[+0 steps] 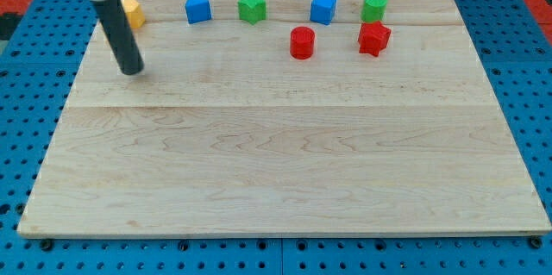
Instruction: Slide the red circle left and down a bit
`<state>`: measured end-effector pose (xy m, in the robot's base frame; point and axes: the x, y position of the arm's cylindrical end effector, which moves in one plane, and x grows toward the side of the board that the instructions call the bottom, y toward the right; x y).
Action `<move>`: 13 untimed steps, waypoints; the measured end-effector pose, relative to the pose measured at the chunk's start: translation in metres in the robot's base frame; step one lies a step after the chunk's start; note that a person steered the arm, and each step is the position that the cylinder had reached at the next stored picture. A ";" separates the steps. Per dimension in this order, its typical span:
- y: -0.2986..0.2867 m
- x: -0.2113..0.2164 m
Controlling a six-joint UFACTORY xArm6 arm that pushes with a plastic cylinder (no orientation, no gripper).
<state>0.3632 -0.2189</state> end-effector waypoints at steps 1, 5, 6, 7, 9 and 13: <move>-0.012 -0.040; 0.056 -0.051; 0.069 -0.051; 0.069 -0.052; 0.069 -0.054; 0.140 -0.053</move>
<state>0.3106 -0.0788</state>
